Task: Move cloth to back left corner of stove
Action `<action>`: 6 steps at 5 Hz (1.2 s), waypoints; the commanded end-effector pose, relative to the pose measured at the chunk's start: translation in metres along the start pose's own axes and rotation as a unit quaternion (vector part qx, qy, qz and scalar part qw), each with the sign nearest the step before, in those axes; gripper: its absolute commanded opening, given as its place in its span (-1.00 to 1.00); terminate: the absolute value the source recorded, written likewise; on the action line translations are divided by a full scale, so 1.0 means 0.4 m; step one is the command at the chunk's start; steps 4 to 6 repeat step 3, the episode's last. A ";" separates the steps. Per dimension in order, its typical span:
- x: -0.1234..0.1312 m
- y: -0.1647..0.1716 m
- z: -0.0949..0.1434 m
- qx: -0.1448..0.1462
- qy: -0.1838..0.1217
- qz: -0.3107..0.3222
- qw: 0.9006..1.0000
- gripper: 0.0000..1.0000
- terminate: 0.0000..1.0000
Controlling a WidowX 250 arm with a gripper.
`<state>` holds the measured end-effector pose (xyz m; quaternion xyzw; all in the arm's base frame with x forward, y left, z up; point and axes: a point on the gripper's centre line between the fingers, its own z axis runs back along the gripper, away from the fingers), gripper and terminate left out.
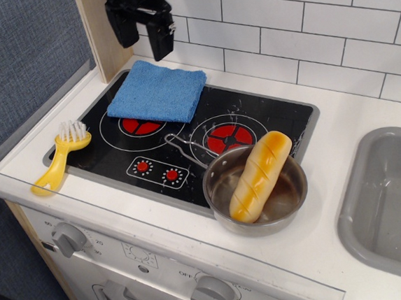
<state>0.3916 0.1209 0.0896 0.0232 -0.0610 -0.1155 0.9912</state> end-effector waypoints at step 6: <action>0.011 -0.009 0.059 0.017 -0.009 0.036 0.999 1.00 1.00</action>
